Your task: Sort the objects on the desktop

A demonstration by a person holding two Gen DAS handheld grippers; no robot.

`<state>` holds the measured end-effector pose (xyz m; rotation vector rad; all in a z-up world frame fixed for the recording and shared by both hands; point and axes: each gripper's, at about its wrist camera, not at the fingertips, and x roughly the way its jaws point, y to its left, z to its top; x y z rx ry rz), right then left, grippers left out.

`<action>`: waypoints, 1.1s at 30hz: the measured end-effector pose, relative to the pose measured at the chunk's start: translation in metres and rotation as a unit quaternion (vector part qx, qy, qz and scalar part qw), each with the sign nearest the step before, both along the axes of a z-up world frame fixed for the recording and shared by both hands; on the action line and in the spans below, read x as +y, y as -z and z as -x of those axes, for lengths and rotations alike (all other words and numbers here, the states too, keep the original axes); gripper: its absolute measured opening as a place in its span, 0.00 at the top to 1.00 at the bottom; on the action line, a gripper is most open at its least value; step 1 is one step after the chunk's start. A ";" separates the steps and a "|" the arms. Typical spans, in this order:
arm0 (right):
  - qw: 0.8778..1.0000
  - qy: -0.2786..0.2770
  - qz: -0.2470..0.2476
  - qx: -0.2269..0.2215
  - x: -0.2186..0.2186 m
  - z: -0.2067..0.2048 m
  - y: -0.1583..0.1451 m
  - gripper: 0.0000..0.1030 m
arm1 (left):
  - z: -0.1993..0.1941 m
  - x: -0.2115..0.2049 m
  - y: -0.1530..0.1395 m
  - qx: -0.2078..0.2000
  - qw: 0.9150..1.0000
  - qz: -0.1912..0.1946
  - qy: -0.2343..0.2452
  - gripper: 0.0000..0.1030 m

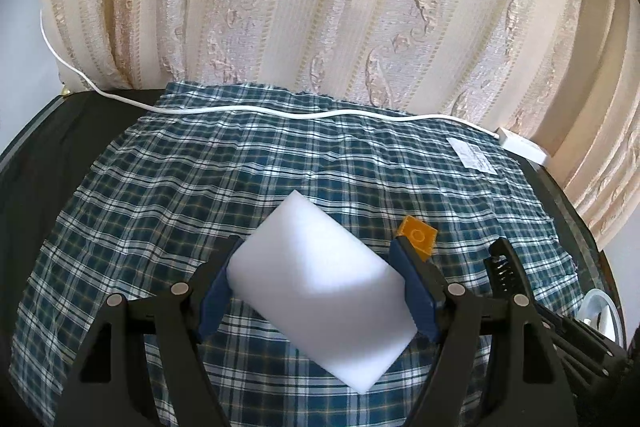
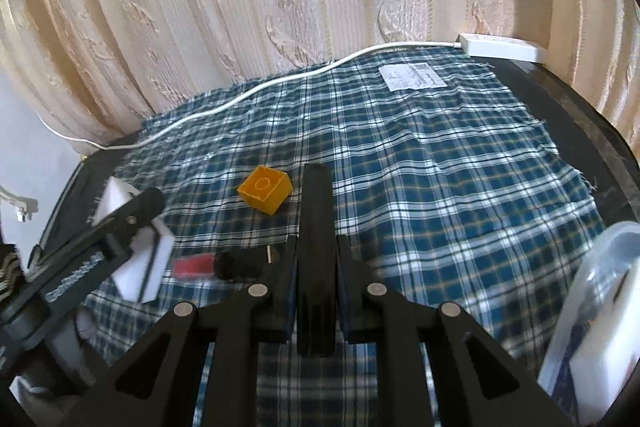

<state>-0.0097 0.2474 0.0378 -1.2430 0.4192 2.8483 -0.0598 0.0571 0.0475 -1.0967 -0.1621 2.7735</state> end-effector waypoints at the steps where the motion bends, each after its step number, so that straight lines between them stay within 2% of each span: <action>1: 1.000 0.001 0.003 0.002 0.001 -0.004 -0.002 0.82 | -0.001 0.001 0.000 0.000 1.000 -0.001 0.003 0.25; 9: 1.000 0.014 0.010 0.019 0.009 -0.039 -0.019 0.82 | -0.016 0.025 -0.004 0.006 0.999 -0.002 0.045 0.25; 17: 0.998 0.051 0.004 0.043 0.034 -0.079 -0.042 0.82 | -0.029 0.048 -0.002 -0.001 0.996 -0.006 0.086 0.25; 25: 0.991 0.116 -0.003 0.062 0.077 -0.122 -0.059 0.82 | -0.045 0.066 -0.005 0.005 0.993 -0.003 0.121 0.25; 33: 0.978 0.197 -0.013 0.063 0.130 -0.164 -0.062 0.82 | -0.060 0.088 -0.008 0.011 0.987 0.002 0.161 0.25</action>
